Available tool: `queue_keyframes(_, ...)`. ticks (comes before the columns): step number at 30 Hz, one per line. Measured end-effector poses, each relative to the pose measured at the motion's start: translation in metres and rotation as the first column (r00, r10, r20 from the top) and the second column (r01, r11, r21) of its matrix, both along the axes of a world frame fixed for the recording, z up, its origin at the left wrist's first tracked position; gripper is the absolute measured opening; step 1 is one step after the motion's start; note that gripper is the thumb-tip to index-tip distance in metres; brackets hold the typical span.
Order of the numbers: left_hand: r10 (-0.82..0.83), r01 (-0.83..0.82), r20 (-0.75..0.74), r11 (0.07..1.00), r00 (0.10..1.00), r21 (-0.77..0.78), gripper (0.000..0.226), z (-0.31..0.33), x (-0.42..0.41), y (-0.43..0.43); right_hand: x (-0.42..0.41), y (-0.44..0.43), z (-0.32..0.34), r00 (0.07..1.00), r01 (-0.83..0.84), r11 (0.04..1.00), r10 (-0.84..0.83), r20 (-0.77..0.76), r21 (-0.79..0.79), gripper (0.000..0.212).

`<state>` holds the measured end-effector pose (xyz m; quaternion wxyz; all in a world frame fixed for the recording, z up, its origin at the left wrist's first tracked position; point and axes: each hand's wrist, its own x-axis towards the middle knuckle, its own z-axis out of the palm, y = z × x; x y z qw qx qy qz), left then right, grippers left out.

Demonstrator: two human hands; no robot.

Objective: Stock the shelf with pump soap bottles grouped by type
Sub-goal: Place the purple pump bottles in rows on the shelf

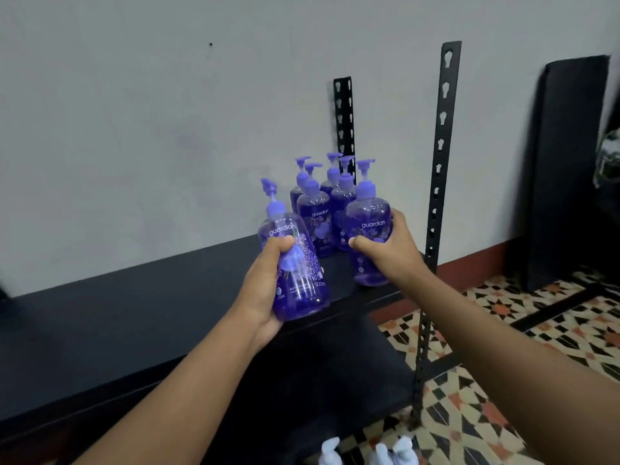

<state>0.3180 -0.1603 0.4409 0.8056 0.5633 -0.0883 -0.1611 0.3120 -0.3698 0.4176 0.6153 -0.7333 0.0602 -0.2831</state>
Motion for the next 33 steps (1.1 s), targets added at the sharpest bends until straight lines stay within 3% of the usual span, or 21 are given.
queue_keyframes(10,-0.028,0.028,0.007,1.0,1.0,-0.013,0.032,-0.013,0.012,-0.022,0.02,-0.024,-0.021,0.998,-0.05,0.997,0.047,-0.044,-0.061,0.087)
queue_keyframes(14,-0.021,0.021,0.008,1.0,1.0,-0.005,0.033,-0.013,0.017,-0.024,0.019,-0.03,-0.031,0.974,0.038,0.954,-0.102,-0.203,-0.299,0.116)
queue_keyframes(20,-0.003,0.003,-0.017,1.0,1.0,-0.018,0.027,-0.02,0.018,-0.027,0.028,-0.03,-0.044,0.961,0.129,0.942,-0.196,-0.197,-0.308,0.086)
queue_keyframes(24,0.007,-0.008,-0.038,1.0,0.999,-0.003,0.035,-0.026,0.018,-0.027,0.045,-0.029,-0.041,0.955,0.121,0.932,-0.203,-0.217,-0.34,0.08)
queue_keyframes(33,0.017,-0.019,-0.059,0.999,0.998,-0.032,0.03,-0.034,0.025,-0.026,0.061,-0.026,-0.04,0.95,0.146,0.929,-0.227,-0.215,-0.339,0.074)
